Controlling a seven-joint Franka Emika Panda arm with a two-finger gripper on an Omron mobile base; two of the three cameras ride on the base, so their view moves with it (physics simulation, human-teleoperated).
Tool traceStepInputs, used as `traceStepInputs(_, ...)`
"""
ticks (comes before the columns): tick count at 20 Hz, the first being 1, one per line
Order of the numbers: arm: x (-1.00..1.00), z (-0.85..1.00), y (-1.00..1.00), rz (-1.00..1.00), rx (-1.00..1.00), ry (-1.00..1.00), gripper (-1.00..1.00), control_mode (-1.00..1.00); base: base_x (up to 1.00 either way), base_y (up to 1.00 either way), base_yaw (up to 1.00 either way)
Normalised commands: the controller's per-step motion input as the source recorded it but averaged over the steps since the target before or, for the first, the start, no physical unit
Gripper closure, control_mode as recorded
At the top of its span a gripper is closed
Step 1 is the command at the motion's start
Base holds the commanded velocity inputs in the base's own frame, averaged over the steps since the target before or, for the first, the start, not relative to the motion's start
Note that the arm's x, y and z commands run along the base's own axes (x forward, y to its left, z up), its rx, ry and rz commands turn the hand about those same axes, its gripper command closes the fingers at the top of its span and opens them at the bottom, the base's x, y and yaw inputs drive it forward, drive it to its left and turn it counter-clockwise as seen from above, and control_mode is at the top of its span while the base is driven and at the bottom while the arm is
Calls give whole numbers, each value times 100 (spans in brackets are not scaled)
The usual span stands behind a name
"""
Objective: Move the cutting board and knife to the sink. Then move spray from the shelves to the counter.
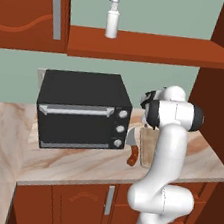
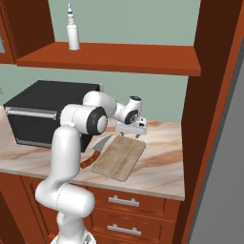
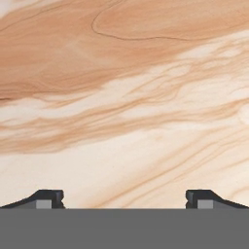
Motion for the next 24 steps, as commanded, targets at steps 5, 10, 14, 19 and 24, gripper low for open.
traceStepInputs(5, 0, 0, 0, 0, 0, 0, -100, 100, -33, -6, 0)
traceStepInputs(10, 0, 0, 0, 0, 0, 0, -100, 100, -42, -8, 0)
traceStepInputs(14, 0, 0, 0, 0, 0, 0, -100, 100, -29, 0, 0)
traceStepInputs(19, 0, 0, 0, 0, 0, 0, -100, 100, -31, -3, 0)
traceStepInputs(24, 0, 0, 0, 0, 0, 0, -100, 100, -37, -9, 0)
